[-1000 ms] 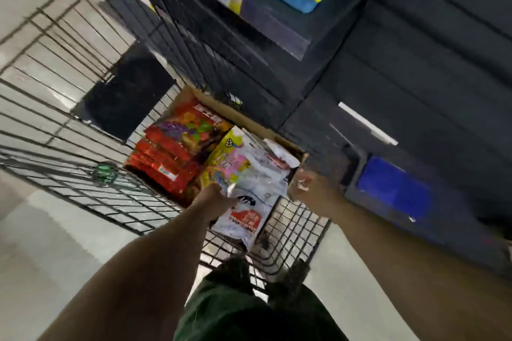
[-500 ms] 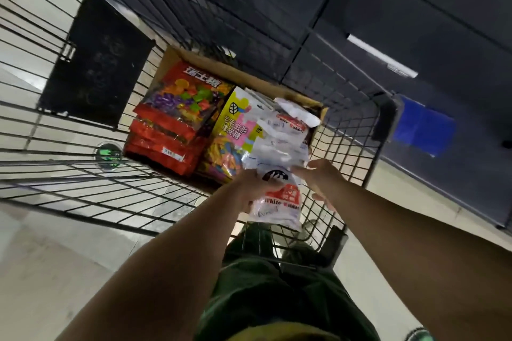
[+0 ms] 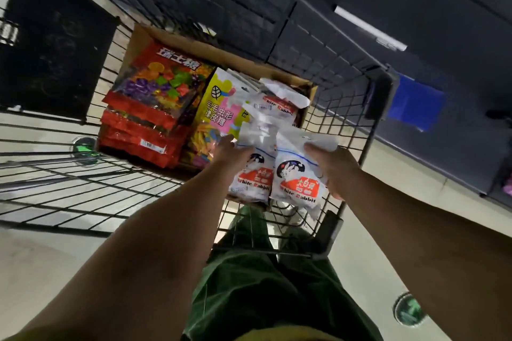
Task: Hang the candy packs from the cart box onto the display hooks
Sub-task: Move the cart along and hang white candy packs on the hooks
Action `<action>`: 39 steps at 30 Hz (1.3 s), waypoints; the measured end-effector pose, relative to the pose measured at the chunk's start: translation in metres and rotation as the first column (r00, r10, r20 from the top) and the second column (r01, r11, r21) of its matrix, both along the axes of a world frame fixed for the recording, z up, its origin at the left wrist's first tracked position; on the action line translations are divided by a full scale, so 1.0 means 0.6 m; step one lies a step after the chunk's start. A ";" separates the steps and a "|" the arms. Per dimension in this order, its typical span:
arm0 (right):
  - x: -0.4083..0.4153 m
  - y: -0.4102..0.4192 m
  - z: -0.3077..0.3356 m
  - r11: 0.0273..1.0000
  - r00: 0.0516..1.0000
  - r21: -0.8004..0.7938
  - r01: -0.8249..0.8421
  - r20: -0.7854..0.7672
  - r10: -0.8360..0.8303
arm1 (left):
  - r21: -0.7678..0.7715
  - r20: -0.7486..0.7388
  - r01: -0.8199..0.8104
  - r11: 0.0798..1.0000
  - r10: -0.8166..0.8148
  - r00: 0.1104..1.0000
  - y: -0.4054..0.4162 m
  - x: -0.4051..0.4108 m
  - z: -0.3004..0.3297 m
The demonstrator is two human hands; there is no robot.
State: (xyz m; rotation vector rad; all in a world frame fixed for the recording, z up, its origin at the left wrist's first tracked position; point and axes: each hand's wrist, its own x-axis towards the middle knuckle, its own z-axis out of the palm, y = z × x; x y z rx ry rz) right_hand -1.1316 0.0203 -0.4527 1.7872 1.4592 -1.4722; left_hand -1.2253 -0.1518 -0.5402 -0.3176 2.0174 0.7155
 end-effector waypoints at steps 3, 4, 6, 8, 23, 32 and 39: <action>0.004 -0.003 -0.004 1.000 1.000 0.008 -0.014 -0.021 0.014 | -0.036 -0.033 -0.055 0.998 0.053 0.998 0.019 0.014 -0.003; 0.007 -0.005 -0.005 1.000 1.000 -0.019 0.000 -0.024 0.000 | -0.057 -0.042 -0.046 0.997 0.044 0.998 0.022 0.019 0.001; 0.012 -0.007 0.003 0.999 0.999 -0.039 0.011 -0.042 -0.012 | -0.084 -0.060 -0.040 0.996 0.035 0.998 0.019 0.025 0.011; 0.017 -0.007 0.014 0.999 0.997 -0.034 -0.001 -0.071 -0.002 | -0.080 -0.086 -0.035 0.996 0.028 0.996 0.016 0.027 0.021; 0.180 0.152 0.252 0.996 0.815 -0.011 0.094 -0.573 -0.083 | 0.283 -0.375 0.104 0.953 0.010 0.927 0.147 0.107 0.379; 0.606 0.437 0.485 0.873 0.576 0.270 0.406 -0.817 -0.016 | 0.628 -0.539 0.550 0.551 -0.202 0.818 0.556 0.436 0.605; 0.949 0.571 0.565 0.575 0.485 0.330 0.749 -0.864 -0.136 | 0.784 -0.467 0.595 0.177 -0.462 0.754 0.814 0.735 0.677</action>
